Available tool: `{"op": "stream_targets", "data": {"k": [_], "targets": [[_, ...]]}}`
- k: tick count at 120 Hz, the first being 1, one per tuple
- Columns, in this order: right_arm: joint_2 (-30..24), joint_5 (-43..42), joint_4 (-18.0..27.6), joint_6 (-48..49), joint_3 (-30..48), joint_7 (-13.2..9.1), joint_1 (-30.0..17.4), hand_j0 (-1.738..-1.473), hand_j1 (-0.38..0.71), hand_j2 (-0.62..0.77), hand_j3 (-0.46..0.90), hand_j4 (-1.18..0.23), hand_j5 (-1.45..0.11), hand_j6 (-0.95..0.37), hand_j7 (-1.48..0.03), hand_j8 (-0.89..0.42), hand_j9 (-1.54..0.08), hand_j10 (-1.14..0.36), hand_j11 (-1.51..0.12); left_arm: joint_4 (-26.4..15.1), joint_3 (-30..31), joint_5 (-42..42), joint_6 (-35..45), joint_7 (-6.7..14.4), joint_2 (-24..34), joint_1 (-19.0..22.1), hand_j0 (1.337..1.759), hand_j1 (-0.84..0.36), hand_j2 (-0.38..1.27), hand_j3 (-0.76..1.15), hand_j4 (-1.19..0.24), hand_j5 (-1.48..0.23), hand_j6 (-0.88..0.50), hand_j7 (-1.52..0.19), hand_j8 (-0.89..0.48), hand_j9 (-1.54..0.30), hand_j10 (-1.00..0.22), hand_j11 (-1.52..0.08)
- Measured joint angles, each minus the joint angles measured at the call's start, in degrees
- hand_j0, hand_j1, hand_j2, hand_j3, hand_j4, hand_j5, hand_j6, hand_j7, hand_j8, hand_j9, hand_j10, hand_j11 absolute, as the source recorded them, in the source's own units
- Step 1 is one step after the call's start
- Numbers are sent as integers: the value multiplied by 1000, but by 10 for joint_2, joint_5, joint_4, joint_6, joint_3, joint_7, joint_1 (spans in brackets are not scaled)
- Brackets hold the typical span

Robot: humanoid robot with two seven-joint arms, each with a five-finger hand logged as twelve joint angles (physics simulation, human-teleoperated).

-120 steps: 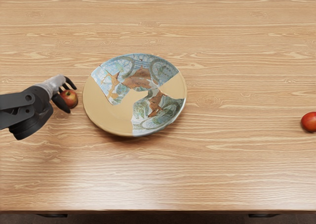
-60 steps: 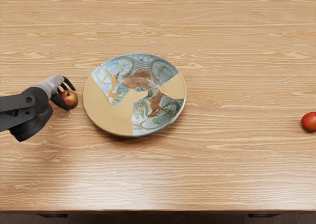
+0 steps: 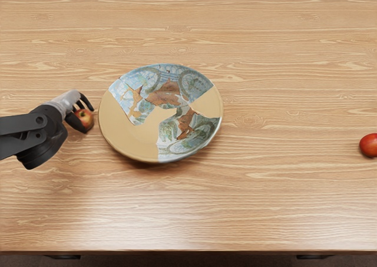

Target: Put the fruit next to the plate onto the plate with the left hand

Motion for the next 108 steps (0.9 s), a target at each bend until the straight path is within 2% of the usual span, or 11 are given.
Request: {"op": "stream_targets", "data": {"k": [39,56,63,72,92,108], "targets": [[0,0,0,0,0,0,0,-1658,-327,-4,0,-18,-24,-18,-24,-18,-24,-18,-24,7,-3,-13,-2,0,0,-5,1651,-238,119,0,-623,-859,-441,-867,-457,-875,-638,-876],[0,0,0,0,0,0,0,-1658,-327,-4,0,-18,-24,-18,-24,-18,-24,-18,-24,13,-56,-50,-15,1,31,-9,1653,-258,167,0,-625,-851,-439,-852,-457,-856,-633,-856],[0,0,0,0,0,0,0,-1658,-327,-4,0,-19,-24,-18,-24,-19,-24,-19,-24,14,-99,-76,-65,0,62,-6,1654,-263,231,0,-626,-853,-435,-850,-464,-850,-628,-851],[0,0,0,0,0,0,0,-1658,-327,-4,0,-18,-24,-18,-24,-18,-24,-18,-24,15,-166,-113,-158,1,103,-4,1654,-290,228,0,-622,-835,-421,-835,-459,-840,-631,-839],[0,0,0,0,0,0,0,-1658,-327,-4,0,-18,-24,-18,-24,-18,-24,-18,-24,15,-266,-156,-316,0,104,-5,1656,-292,348,0,-614,-819,-464,-818,-493,-819,-620,-818],[0,0,0,0,0,0,0,-1658,-327,-4,0,-18,-24,-18,-24,-18,-24,-18,-24,14,-305,-174,-367,0,81,-10,1657,-291,349,0,-612,-808,-471,-807,-499,-808,-615,-807]]}}
